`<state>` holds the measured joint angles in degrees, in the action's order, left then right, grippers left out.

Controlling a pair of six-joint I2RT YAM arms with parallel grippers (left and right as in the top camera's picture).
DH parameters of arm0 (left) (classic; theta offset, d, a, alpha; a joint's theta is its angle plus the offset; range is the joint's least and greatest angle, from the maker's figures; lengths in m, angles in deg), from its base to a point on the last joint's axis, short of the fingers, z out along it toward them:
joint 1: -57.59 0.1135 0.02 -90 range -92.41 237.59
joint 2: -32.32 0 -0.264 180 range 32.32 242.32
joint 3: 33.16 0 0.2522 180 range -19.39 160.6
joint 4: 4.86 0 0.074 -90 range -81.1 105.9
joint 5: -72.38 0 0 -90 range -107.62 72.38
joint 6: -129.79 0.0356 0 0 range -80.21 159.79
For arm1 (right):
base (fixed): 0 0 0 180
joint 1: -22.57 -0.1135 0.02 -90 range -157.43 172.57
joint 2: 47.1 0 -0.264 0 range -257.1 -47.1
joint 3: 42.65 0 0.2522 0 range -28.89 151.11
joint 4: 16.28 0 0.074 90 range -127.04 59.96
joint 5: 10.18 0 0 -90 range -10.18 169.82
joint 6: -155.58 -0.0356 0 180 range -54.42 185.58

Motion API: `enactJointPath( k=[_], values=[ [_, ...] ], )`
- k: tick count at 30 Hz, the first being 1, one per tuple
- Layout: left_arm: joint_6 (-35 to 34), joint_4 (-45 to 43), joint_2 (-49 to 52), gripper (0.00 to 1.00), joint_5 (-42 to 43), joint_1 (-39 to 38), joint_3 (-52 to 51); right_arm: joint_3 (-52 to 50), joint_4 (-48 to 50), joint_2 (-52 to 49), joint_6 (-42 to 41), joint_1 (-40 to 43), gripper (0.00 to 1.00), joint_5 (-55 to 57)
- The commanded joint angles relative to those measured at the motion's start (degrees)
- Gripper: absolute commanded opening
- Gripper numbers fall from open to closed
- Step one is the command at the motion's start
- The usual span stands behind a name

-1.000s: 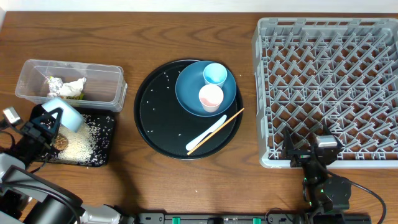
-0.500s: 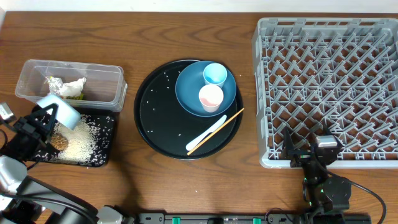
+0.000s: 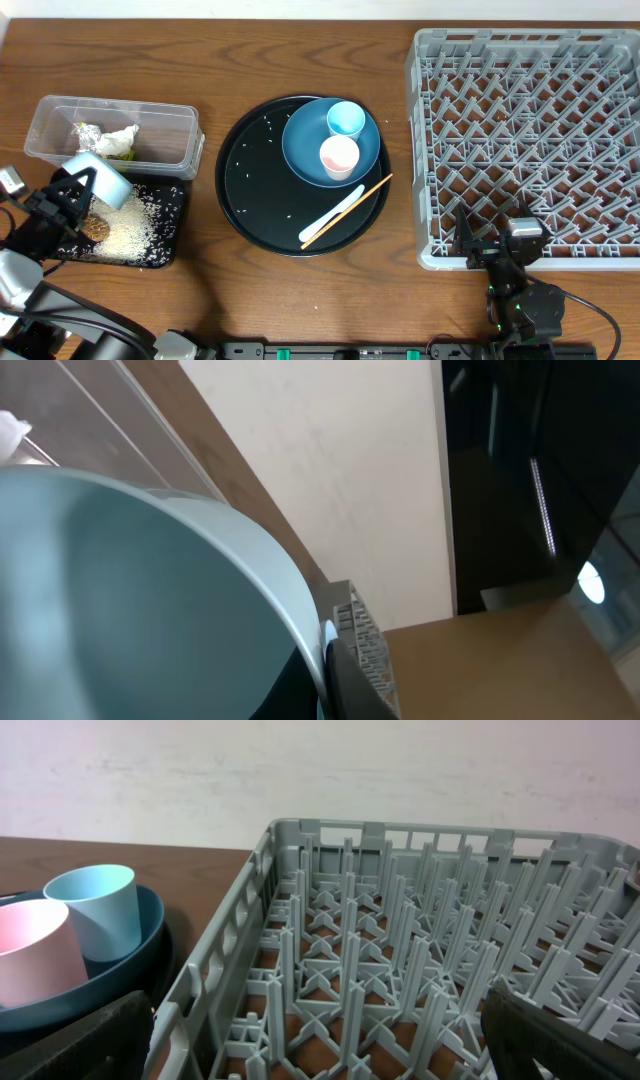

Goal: Sort waste into correct bins and load items into the dishwasher rack
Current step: 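Carry the empty bowl back and set it on the round tray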

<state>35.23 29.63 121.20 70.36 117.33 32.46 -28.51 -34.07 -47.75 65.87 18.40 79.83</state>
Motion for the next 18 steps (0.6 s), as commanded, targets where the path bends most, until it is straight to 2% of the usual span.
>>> enactJointPath(
  k=[1, 10, 18],
  values=[
    [1.7, 0.0, 0.6, 0.07, -0.2, -0.7, -0.1, -0.1, -0.2, 0.2, 0.4, -0.3, 0.99, 0.6],
    [1.2, 0.1, 0.4, 0.06, -1.2, -6.4, 0.0, -0.1, -0.2, 0.2, 0.4, -0.3, 0.99, 0.6],
    [-0.1, 0.2, -3.7, 0.06, -8.2, -18.2, 0.0, -0.1, -0.2, 0.2, 0.4, -0.3, 0.99, 0.6]
  ],
)
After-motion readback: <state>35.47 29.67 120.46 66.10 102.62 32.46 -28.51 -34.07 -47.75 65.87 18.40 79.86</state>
